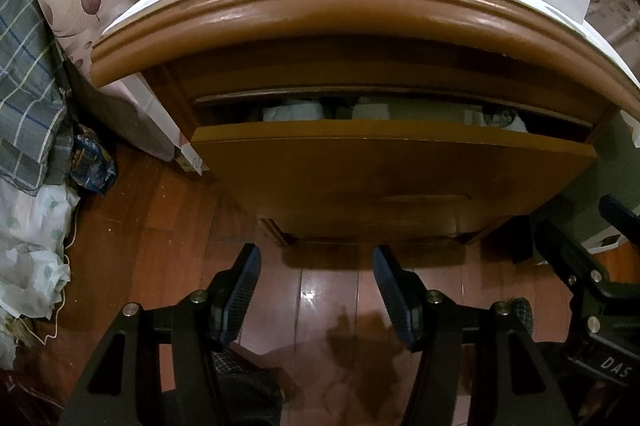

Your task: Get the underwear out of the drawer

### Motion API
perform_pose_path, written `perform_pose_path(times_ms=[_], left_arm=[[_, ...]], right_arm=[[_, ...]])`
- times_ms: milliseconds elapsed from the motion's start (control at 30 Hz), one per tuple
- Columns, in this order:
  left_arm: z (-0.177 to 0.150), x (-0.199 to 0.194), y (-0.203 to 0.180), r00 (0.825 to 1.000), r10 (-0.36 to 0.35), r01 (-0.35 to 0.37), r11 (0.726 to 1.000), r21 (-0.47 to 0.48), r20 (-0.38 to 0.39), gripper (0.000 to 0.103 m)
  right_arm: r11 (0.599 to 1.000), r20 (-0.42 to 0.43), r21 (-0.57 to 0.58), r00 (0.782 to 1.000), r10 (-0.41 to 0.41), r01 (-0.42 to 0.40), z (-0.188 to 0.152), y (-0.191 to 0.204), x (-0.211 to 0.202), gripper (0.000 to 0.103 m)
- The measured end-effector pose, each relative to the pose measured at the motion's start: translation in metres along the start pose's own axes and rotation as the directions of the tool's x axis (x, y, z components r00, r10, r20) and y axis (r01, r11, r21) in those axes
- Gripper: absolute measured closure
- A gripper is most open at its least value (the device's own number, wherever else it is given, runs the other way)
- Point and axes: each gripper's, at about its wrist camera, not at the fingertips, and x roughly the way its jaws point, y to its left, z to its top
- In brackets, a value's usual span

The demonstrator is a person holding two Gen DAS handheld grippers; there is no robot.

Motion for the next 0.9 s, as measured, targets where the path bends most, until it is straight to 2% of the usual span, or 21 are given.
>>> perform_pose_path(times_ms=[900], left_arm=[[0.0019,-0.0007,0.0045,1.000,-0.011,0.011,1.000,-0.020,0.005,0.043]], right_arm=[[1.000,-0.009,0.012,1.000,0.007,-0.007,-0.0006,-0.0019,0.0019,0.001]])
